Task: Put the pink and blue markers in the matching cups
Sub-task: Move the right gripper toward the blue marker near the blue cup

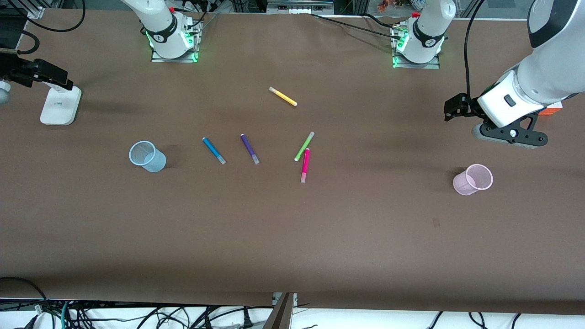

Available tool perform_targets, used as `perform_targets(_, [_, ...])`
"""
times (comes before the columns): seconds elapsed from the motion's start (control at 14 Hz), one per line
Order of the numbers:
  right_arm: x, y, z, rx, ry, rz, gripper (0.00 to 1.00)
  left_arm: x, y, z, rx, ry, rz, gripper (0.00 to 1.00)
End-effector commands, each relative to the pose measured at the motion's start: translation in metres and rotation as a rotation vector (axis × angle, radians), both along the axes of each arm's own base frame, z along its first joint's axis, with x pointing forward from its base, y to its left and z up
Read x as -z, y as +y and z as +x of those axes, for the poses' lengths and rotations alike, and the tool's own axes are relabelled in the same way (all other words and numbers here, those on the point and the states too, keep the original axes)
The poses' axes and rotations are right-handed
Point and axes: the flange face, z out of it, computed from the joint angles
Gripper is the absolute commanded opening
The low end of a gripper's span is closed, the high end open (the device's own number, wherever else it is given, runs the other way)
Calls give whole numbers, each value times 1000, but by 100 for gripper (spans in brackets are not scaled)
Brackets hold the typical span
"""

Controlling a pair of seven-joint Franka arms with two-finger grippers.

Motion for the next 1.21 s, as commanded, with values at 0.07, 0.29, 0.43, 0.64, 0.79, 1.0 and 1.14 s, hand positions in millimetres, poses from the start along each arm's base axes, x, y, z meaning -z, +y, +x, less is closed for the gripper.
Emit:
perform_targets(0.07, [-3, 3, -1, -7, 5, 8, 100, -3, 3, -6, 11, -9, -24, 100])
perform_targets(0.29, [-1, 6, 2, -3, -1, 11, 100, -2, 3, -6, 11, -7, -24, 100])
perform_targets(0.43, [27, 26, 18, -45, 40, 10, 100, -3, 6, -5, 4, -9, -24, 100])
perform_targets(0.64, [76, 68, 39, -112, 114, -2, 100, -1, 22, -3, 27, -4, -33, 100])
perform_targets(0.79, [125, 103, 55, -166, 178, -11, 100, 1, 23, -3, 27, 12, -32, 100])
perform_targets(1.0, [193, 168, 73, -266, 185, -39, 100, 1, 25, -3, 23, 14, -32, 100])
perform_targets(1.14, [244, 205, 74, -365, 191, -40, 100, 2, 21, -3, 20, 16, -33, 100])
